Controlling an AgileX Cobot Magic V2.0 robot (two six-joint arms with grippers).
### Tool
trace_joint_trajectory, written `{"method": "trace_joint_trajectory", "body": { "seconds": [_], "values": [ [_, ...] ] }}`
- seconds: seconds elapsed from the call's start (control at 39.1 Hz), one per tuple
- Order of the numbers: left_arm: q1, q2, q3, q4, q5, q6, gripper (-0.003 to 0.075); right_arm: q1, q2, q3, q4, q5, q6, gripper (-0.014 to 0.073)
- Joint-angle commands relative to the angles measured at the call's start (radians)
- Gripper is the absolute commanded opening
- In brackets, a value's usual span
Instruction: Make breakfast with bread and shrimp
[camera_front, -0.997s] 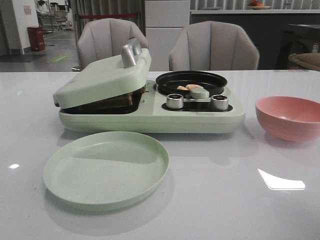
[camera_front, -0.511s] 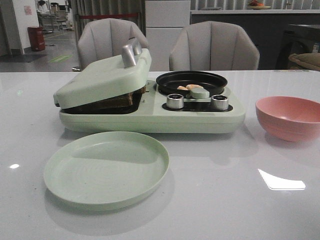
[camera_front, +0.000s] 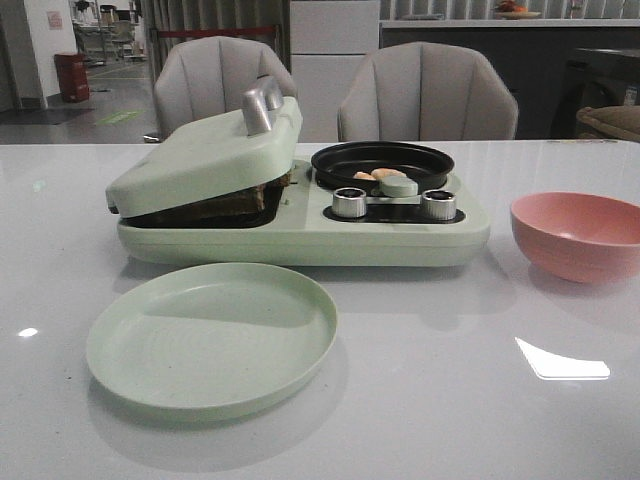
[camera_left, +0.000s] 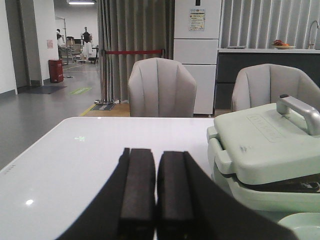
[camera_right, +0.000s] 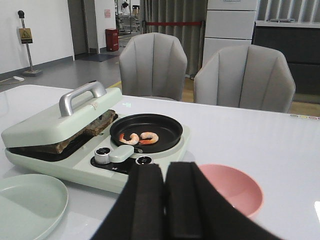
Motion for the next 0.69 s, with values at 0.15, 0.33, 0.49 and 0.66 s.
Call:
{"method": "trace_joint_trajectory", "body": {
  "seconds": [0.15,0.33,0.49,0.66],
  "values": [
    [-0.076,-0.036,0.022,-0.002,-0.019,-0.01,0.0114,0.001,0.009,-0.028,0.005,-0.075,-0.011,0.0139],
    [-0.11,-0.042,0.022,-0.04,0.02,-0.01,0.0114,0.001,0.009,-0.028,0.005,-0.075,-0.011,0.0139],
    [-0.11,-0.042,0.022,-0.085,0.017,-0.01,0.0114,0.001,0.009,-0.028,0.005,-0.075,-0.011,0.0139],
    [-0.11,-0.042,0.022,-0.085,0.017,-0.01,0.0114,0.001,0.009,-0.028,0.005,-0.075,-0.011,0.0139]
  ]
}}
